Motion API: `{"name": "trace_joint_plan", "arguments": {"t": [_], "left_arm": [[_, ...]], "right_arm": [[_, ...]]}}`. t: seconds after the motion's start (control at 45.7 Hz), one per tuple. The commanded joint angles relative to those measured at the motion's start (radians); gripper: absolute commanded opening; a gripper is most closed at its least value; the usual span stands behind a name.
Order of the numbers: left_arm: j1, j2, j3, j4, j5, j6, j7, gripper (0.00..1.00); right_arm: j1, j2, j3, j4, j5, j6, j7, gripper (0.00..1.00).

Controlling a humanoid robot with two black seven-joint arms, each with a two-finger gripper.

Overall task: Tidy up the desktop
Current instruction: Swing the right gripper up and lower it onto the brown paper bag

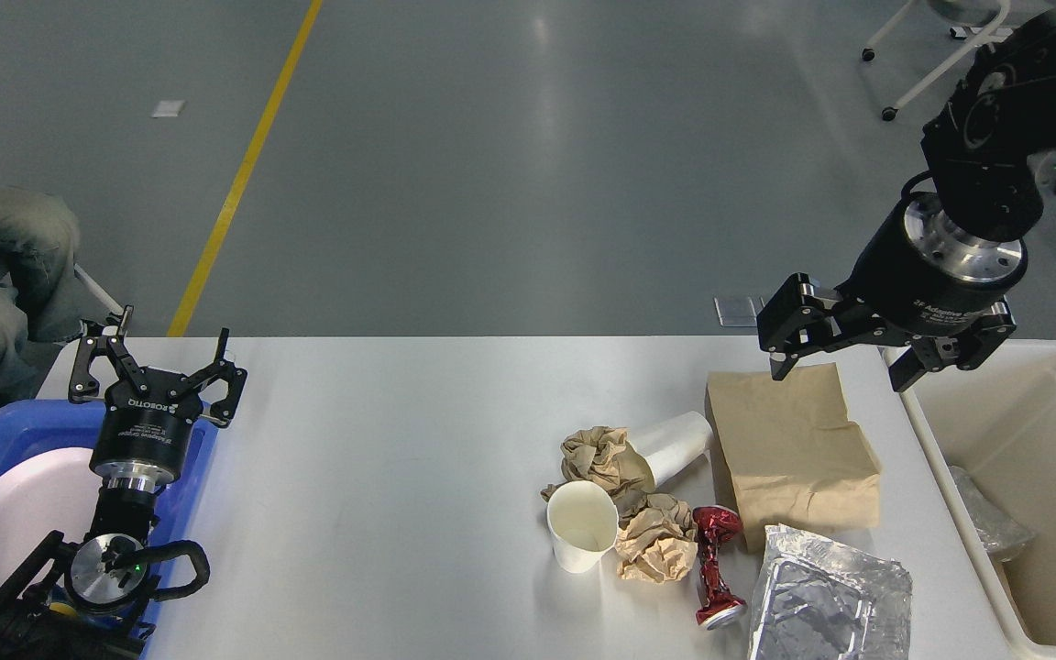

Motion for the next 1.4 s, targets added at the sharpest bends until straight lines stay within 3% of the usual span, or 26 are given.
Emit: {"name": "trace_joint_plan", "arguments": {"t": [0.0,0.328,0.46,0.526,0.679,1.051,1.204,1.379], "left_arm": [[0.0,0.0,0.0,0.0,0.0,0.0,0.0,0.96],[0.0,0.0,0.0,0.0,0.0,0.0,0.0,0.96],[0.0,0.0,0.0,0.0,0.0,0.0,0.0,0.96],[0.0,0.0,0.0,0.0,0.0,0.0,0.0,0.96],[0.0,0.0,0.0,0.0,0.0,0.0,0.0,0.96],[0.0,0.0,0.0,0.0,0.0,0.0,0.0,0.96],[0.0,0.0,0.0,0.0,0.0,0.0,0.0,0.96],[0.0,0.0,0.0,0.0,0.0,0.0,0.0,0.96]], "right_arm": [[0.0,-0.01,-0.002,0.008,0.004,-0.033,-0.068,1.0],[-0.14,-0.128,-0.007,-0.035,-0.014,-0.107,-0.061,0.96],[-0.242,-0.151,0.003,-0.129,-0.051,-0.114,-0.039,0.98],[-0.301,-0.161,0.012,-0.173,-0.083,-0.114,-0.01,0.97],[-0.452,-0.164,0.029,-0.283,-0.192,-0.131,0.11,0.95],[-0.896,-0.154,0.104,-0.776,-0.26,-0.131,0.318,0.95],[-1.071,-0.139,0.162,-0.98,-0.264,-0.145,0.324,0.95],[-1.143,-0.128,0.171,-1.012,-0.29,-0.182,0.328,0.96]]}}
